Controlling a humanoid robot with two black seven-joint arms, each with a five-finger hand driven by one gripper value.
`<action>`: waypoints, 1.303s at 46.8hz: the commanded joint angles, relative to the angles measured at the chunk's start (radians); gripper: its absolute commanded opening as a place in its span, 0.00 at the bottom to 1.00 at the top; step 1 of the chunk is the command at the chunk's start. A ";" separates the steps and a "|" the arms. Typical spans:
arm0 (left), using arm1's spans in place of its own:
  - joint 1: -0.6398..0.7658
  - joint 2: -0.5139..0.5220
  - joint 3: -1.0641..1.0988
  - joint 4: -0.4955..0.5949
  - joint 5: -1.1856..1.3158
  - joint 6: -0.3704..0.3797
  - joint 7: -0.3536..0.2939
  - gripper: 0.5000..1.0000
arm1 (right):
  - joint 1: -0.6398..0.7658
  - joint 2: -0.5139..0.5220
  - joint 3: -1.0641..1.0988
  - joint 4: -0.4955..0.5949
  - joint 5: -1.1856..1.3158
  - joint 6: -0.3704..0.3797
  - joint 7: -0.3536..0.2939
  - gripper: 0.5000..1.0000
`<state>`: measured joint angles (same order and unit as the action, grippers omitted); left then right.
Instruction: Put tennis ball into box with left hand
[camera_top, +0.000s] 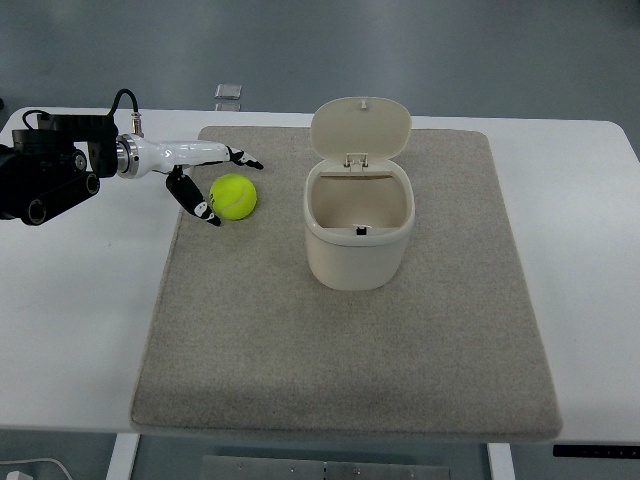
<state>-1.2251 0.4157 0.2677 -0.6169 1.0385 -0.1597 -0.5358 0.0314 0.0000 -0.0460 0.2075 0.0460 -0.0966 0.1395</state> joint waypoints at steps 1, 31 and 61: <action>0.004 -0.015 -0.001 0.011 -0.008 0.000 -0.009 0.92 | 0.001 0.000 0.000 0.000 0.000 0.000 0.000 0.88; 0.006 -0.037 -0.008 0.009 -0.017 0.002 -0.010 0.92 | 0.001 0.000 0.000 0.000 0.000 0.000 0.000 0.88; 0.007 -0.037 0.001 0.017 -0.008 0.008 -0.020 0.00 | -0.001 0.000 0.000 0.000 0.000 0.000 0.000 0.88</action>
<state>-1.2169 0.3788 0.2685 -0.6000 1.0352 -0.1518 -0.5527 0.0319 0.0000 -0.0460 0.2076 0.0460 -0.0966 0.1396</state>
